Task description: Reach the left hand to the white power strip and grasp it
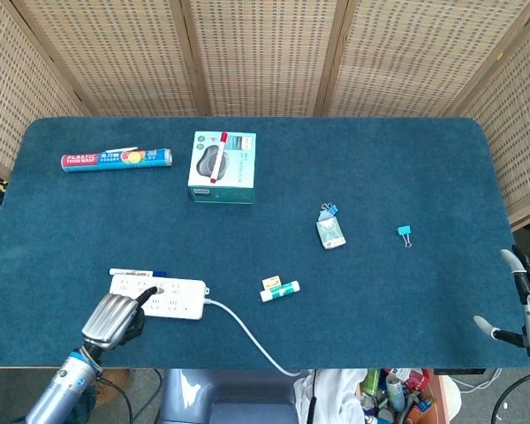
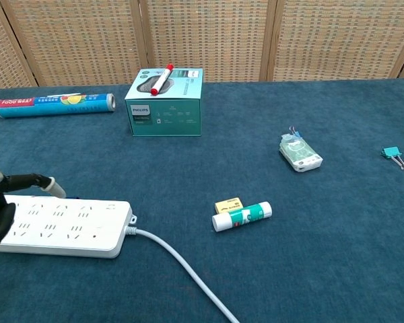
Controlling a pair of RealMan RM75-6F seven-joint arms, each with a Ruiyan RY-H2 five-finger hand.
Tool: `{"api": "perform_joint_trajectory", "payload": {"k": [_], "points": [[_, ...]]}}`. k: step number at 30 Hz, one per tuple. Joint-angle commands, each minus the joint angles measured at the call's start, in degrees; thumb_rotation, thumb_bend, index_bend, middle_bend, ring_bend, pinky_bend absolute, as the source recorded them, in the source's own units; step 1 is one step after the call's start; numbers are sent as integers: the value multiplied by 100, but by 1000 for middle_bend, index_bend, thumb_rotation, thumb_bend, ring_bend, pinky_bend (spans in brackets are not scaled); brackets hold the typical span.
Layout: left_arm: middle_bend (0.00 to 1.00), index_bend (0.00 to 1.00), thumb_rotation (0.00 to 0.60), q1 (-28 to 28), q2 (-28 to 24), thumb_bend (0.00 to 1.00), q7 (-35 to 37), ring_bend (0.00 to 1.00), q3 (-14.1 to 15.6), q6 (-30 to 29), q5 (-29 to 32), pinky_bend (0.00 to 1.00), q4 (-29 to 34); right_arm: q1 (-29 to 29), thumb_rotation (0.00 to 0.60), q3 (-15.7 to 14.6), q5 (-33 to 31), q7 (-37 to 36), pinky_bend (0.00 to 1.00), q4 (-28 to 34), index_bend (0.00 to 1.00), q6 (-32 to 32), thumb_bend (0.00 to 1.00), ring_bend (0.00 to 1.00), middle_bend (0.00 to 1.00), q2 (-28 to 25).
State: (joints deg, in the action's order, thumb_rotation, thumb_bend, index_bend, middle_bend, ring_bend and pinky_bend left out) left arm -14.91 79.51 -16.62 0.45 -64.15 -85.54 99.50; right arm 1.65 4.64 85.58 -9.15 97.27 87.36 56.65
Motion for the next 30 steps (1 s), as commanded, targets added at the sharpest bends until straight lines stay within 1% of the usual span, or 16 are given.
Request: {"api": "perform_joint_trajectory", "payload": {"k": [1,7,13,21,30], "points": [[1000,228,600,-132,233,1000,-380,1000,-38,201,297,1000,31,8,600,6,-26,-29,0,-10,0,-28,0,0,0,-11],[1000,228,600,-236,476,1000,-723,1000,-76,345,683,1000,-7,22,600,22,-74,-56,0,-23,0,-70,0,0,0,-18],[1000,228,600,-319,662,1000,-884,1000,-77,383,858,1000,-96,33,600,23,-99,-50,0,-30,0,-107,0,0,0,-16],[1000,228,600,-399,715,1000,-903,1000,-29,422,985,1000,-111,43,600,26,-114,-28,0,-29,0,-131,0,0,0,-9],[1000,228,600,-518,693,1000,-1153,1000,51,554,1383,1000,-28,39,600,37,-134,-46,0,-31,0,-129,0,0,0,-11]]}}
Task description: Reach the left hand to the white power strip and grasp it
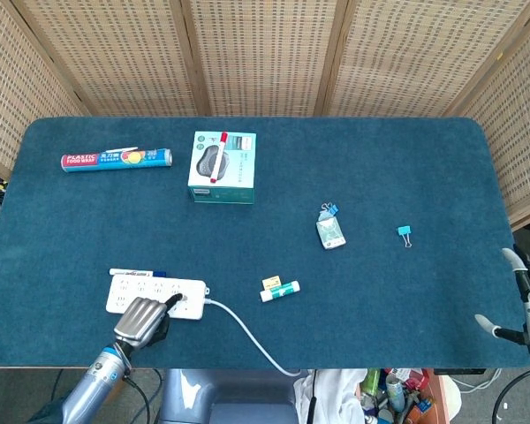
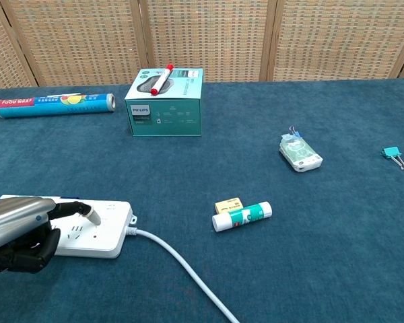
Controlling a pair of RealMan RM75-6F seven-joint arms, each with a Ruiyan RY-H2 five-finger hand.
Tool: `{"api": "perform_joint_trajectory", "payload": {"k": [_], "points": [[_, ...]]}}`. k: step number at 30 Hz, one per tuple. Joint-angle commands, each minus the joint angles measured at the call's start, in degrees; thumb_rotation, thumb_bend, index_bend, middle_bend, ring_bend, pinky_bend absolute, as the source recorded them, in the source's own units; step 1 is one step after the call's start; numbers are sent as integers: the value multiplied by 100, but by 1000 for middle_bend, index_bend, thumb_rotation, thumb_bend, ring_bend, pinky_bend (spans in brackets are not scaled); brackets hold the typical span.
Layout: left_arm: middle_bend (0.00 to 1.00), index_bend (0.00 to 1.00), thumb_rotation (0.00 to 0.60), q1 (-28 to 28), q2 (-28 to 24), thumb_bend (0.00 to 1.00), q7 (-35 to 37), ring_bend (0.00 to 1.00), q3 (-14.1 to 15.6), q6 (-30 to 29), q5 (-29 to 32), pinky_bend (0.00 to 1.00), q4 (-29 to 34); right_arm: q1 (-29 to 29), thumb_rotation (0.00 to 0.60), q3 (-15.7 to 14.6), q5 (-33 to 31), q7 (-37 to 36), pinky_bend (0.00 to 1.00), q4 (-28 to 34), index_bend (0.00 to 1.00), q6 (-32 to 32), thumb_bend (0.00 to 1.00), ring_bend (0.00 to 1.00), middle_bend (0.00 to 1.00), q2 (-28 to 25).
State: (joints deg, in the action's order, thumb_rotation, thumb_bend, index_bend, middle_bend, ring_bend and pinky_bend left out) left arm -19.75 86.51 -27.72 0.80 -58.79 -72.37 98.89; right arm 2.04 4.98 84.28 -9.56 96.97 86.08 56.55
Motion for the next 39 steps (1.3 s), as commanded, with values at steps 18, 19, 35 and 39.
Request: {"api": "perform_joint_trajectory", "payload": {"k": [18,19,35,39], "points": [[1000,245,517,804,-1255,56,1355,1000,-459,-3016,-1838,1000,233,-17,600,-12,74,-21,0,45,0,50,0,0,0,-16],[1000,255,423,852,-1352,1,1605,1000,-478,-3123,-1865,1000,188,-14,600,-15,84,-2,0,54,0,49,0,0,0,-13],[0,0,240,1130,-1966,0,2809,0,-306,-3160,-1885,0,-545,31,600,-79,161,523,0,154,0,5,0,0,0,144],[0,0,369,1131,-2097,0,2739,0,-241,-2995,-1841,0,-481,26,600,-83,169,567,0,144,0,24,0,0,0,164]]}}
